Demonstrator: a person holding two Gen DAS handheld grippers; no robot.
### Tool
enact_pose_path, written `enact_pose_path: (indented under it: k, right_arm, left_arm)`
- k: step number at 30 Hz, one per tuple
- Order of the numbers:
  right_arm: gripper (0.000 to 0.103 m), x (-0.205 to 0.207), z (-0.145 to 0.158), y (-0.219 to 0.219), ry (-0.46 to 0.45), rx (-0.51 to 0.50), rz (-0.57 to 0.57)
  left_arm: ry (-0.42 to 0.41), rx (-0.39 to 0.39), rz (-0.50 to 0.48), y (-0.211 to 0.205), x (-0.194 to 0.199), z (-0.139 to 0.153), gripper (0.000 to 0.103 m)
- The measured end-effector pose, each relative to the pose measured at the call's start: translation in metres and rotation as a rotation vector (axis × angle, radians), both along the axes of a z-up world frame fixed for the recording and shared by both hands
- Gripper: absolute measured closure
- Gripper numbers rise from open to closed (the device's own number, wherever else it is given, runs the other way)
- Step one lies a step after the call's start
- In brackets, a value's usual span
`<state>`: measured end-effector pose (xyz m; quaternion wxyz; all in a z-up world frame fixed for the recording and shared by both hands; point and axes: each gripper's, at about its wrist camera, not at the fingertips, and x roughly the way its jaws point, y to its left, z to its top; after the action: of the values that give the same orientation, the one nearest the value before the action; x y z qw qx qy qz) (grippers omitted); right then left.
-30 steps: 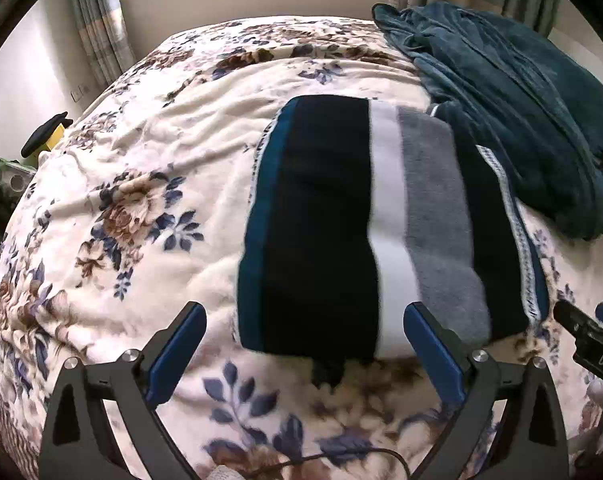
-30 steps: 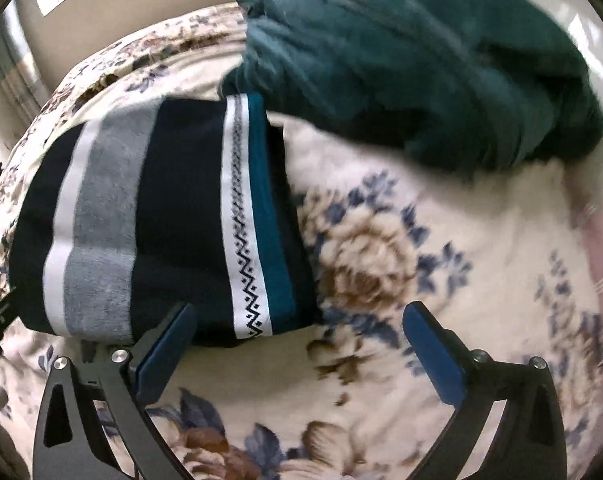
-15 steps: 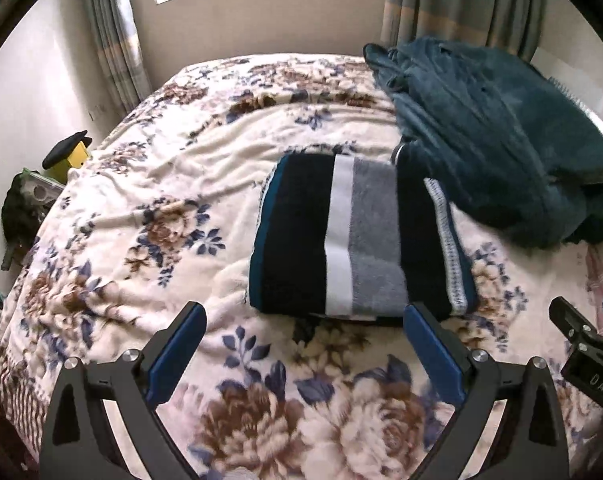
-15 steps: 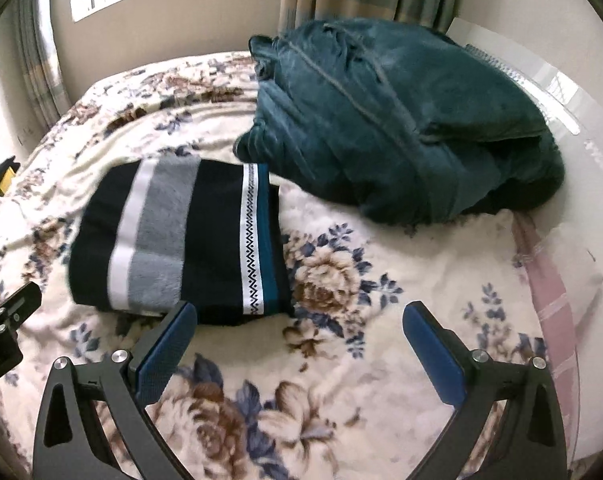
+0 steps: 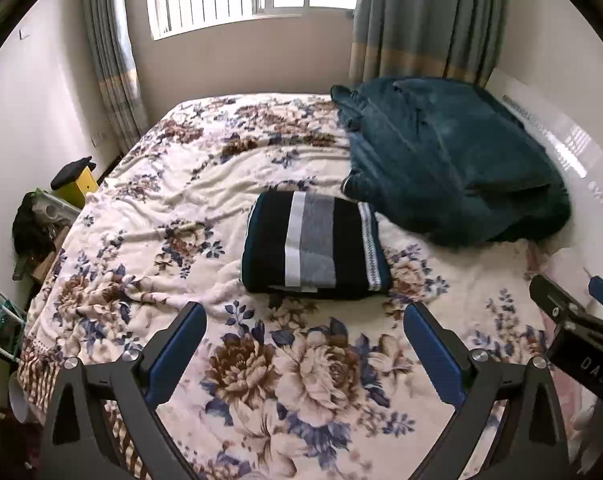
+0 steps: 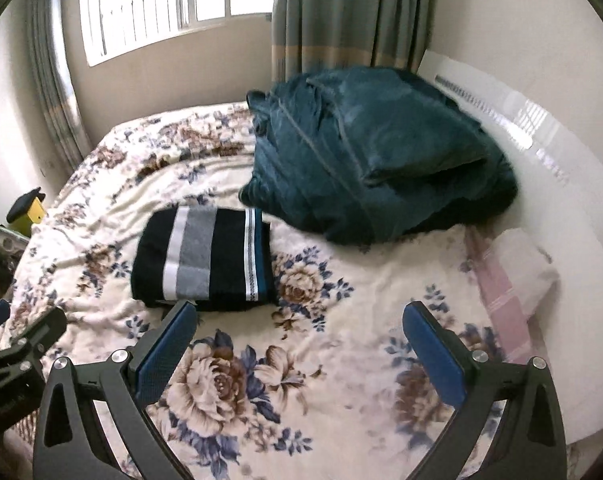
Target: Fold small clothes
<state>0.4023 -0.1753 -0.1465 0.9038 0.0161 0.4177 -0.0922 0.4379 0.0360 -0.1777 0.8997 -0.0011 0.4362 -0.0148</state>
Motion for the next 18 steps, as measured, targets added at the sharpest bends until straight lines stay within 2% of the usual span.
enact_pose_path:
  k: [7, 11, 18]
  right_arm:
    - [0.000, -0.065, 0.094, -0.010, -0.087, -0.031, 0.034]
    - [0.000, -0.093, 0.126, -0.012, -0.104, -0.032, 0.065]
    - [0.000, -0.126, 0.161, -0.020, -0.114, -0.005, 0.101]
  left_arm:
    - [-0.010, -0.025, 0.029, -0.005, -0.047, 0.064, 0.002]
    - [-0.053, -0.007, 0.035, -0.008, -0.070, 0.097, 0.002]
    - [-0.092, 0.009, 0.039, -0.015, -0.091, 0.126, 0.002]
